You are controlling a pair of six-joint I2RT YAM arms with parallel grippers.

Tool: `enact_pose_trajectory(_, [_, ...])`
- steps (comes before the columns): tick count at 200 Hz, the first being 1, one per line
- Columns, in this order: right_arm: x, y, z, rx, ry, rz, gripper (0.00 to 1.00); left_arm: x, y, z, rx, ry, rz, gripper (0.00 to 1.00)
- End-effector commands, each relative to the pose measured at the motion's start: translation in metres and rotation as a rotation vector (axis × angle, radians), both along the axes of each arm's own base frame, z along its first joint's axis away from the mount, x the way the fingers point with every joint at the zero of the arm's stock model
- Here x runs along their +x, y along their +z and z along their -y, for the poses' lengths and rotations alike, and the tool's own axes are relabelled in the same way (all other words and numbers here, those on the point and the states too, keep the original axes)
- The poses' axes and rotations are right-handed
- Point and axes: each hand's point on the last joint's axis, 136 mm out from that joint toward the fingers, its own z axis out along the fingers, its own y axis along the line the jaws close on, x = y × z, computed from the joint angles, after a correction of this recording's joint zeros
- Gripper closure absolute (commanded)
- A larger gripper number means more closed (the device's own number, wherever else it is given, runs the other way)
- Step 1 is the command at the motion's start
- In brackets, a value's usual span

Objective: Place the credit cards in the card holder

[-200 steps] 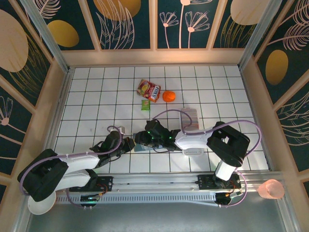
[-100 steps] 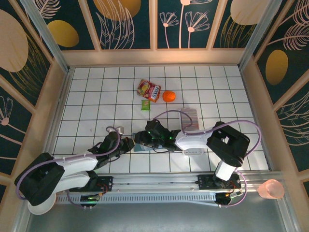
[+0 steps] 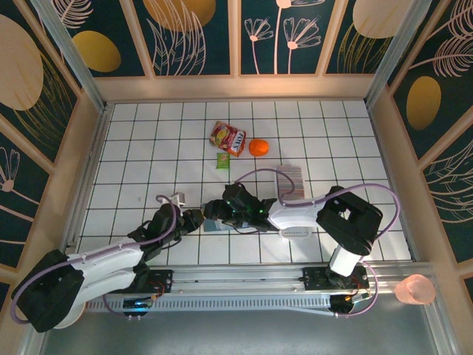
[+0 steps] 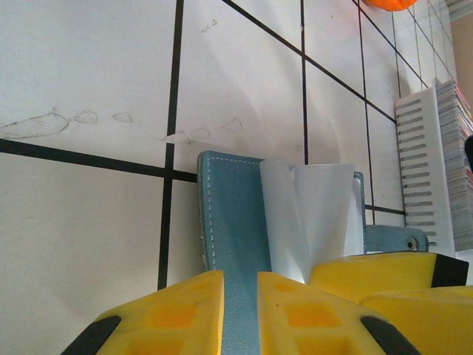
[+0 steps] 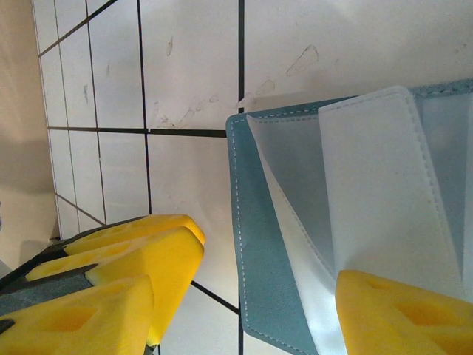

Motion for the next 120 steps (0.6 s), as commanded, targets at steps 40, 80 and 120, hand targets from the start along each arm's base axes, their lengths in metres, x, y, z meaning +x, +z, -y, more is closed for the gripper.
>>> enact_pose_trajectory(40, [0.008,0.021,-0.013,0.132,-0.020,-0.014,0.36,-0.004,-0.006,-0.014,0.013,0.056,-0.011,0.87])
enact_pose_trajectory(80, [0.012,0.017,-0.009,0.095,-0.040,-0.010,0.40,-0.003,0.002,-0.021,-0.007,0.091,0.024,0.88])
enact_pose_trajectory(120, [0.013,0.005,0.005,0.011,-0.073,-0.006,0.48,-0.005,0.006,-0.025,-0.026,0.114,0.029,0.90])
